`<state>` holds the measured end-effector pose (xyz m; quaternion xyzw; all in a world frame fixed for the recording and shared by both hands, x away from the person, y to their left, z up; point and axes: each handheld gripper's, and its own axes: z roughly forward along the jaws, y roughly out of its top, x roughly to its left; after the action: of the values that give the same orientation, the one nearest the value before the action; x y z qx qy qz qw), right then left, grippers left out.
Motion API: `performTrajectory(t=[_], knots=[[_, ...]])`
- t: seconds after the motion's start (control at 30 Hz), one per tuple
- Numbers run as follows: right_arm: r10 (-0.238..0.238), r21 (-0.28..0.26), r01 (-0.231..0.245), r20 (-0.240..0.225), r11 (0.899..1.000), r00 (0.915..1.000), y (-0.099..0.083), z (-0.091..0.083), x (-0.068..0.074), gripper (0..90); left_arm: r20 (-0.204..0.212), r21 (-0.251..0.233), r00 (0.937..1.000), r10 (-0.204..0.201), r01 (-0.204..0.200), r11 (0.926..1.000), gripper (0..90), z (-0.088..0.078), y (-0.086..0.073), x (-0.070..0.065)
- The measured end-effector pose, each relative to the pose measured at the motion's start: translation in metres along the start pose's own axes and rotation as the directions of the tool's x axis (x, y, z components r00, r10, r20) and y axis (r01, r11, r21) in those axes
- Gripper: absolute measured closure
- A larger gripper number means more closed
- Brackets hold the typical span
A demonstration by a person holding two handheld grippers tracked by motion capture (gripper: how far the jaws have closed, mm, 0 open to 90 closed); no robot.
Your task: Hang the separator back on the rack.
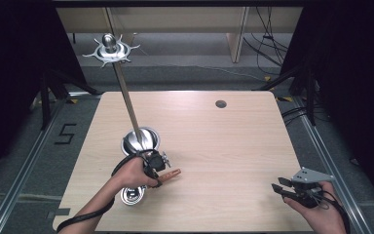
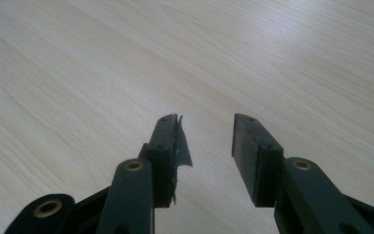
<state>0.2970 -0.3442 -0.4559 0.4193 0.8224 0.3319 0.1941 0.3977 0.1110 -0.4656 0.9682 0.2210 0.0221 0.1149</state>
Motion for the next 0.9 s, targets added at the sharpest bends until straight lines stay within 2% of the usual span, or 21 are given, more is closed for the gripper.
performTrajectory(t=[0.13, 0.17, 0.2, 0.23, 0.27, 0.3, 0.33, 0.37, 0.4, 0.43, 0.47, 0.5, 0.53, 0.57, 0.6, 0.63, 0.67, 0.7, 0.73, 0.8, 0.9], knots=[[-0.008, -0.003, 0.008, -0.001, 1.000, 1.0000, 0.000, 0.000, -0.001, 62.8, -0.006, -0.062, 0.9995, -0.032, 0.032, 0.9976, 67.4, -0.010, -0.008, 0.003], [-0.008, -0.003, 0.008, -0.001, 1.000, 1.0000, 0.000, 0.000, -0.001, 62.8, -0.006, -0.062, 0.9995, -0.032, 0.032, 0.9976, 67.4, -0.010, -0.008, 0.003], [-0.011, -0.012, 0.011, -0.001, 1.000, 0.9999, 0.000, 0.000, -0.001, 62.8, 0.007, -0.122, 0.9967, -0.080, 0.081, 0.9892, 67.4, -0.014, -0.013, 0.001], [-0.011, -0.012, 0.011, -0.001, 1.000, 0.9999, 0.000, 0.000, -0.001, 62.8, 0.007, -0.122, 0.9967, -0.080, 0.081, 0.9892, 67.4, -0.014, -0.013, 0.001], [0.016, -0.005, -0.016, -0.008, 1.000, 0.9998, 0.000, 0.000, 0.001, 62.8, -0.006, -0.165, 0.9952, -0.097, 0.095, 0.9817, 67.4, -0.020, -0.018, 0.002], [-0.007, -0.005, 0.007, -0.004, 1.000, 1.0000, 0.000, 0.000, 0.000, 62.8, -0.006, -0.165, 0.9952, -0.097, 0.095, 0.9817, 67.4, -0.020, -0.018, 0.002], [-0.007, -0.003, 0.007, -0.004, 1.000, 1.0000, 0.000, 0.000, 0.000, 62.8, -0.002, -0.219, 0.9907, -0.136, 0.132, 0.9667, 67.4, -0.024, -0.022, 0.001], [0.015, 0.004, -0.015, -0.012, 1.000, 0.9998, 0.000, 0.000, 0.002, 62.7, 0.011, -0.278, 0.9849, -0.173, 0.169, 0.9457, 67.4, -0.023, -0.024, -0.001], [0.009, 0.007, -0.009, -0.017, 1.000, 0.9998, 0.000, 0.000, 0.001, 62.7, 0.000, -0.286, 0.9880, -0.154, 0.148, 0.9466, 67.4, -0.026, -0.026, 0.001], [0.009, 0.007, -0.009, -0.017, 1.000, 0.9998, 0.000, 0.000, 0.001, 62.7, 0.000, -0.286, 0.9880, -0.154, 0.148, 0.9466, 67.5, -0.026, -0.026, 0.001], [0.015, 0.008, -0.015, -0.012, 1.000, 0.9998, 0.000, 0.000, 0.002, 62.7, -0.006, -0.297, 0.9870, -0.161, 0.152, 0.9429, 67.5, -0.029, -0.028, 0.001], [0.013, 0.006, -0.013, -0.015, 1.000, 0.9998, 0.000, 0.001, 0.003, 62.7, -0.034, -0.310, 0.9879, -0.151, 0.134, 0.9415, 67.5, -0.034, -0.031, 0.003], [0.002, 0.000, -0.002, -0.009, 1.000, 1.0000, 0.000, 0.001, 0.002, 62.7, -0.035, -0.321, 0.9859, -0.164, 0.144, 0.9359, 67.5, -0.036, -0.033, 0.003], [-0.005, -0.003, 0.005, -0.006, 1.000, 1.0000, 0.000, 0.001, 0.002, 62.7, -0.035, -0.321, 0.9859, -0.164, 0.144, 0.9359, 67.5, -0.036, -0.033, 0.003], [-0.004, -0.005, 0.003, -0.009, 1.000, 1.0000, 0.000, 0.001, 0.002, 62.7, -0.044, -0.360, 0.9826, -0.180, 0.153, 0.9203, 67.6, -0.039, -0.036, 0.003], [0.016, 0.003, -0.016, -0.017, 1.000, 0.9997, 0.001, 0.000, 0.003, 62.6, -0.028, -0.365, 0.9808, -0.193, 0.170, 0.9156, 67.5, -0.040, -0.037, 0.003], [0.018, 0.005, -0.018, -0.016, 1.000, 0.9997, 0.001, 0.000, 0.003, 62.6, -0.038, -0.395, 0.9789, -0.201, 0.170, 0.9030, 67.5, -0.040, -0.039, 0.002], [0.025, 0.007, -0.025, -0.013, 1.000, 0.9996, 0.000, 0.000, 0.003, 62.6, -0.038, -0.395, 0.9789, -0.201, 0.170, 0.9030, 67.5, -0.040, -0.039, 0.002], [0.025, 0.007, -0.025, -0.013, 1.000, 0.9996, 0.000, 0.000, 0.003, 62.6, -0.022, -0.405, 0.9792, -0.202, 0.176, 0.8974, 67.5, -0.042, -0.041, 0.002], [0.010, 0.009, -0.010, -0.015, 1.000, 0.9998, 0.000, 0.001, 0.003, 62.6, -0.021, -0.451, 0.9707, -0.239, 0.205, 0.8687, 67.5, -0.043, -0.046, 0.001], [0.000, -0.007, 0.000, -0.009, 1.000, 1.0000, 0.000, 0.001, 0.002, 62.5, -0.029, -0.490, 0.9598, -0.279, 0.230, 0.8409, 67.5, -0.045, -0.051, 0.001]])
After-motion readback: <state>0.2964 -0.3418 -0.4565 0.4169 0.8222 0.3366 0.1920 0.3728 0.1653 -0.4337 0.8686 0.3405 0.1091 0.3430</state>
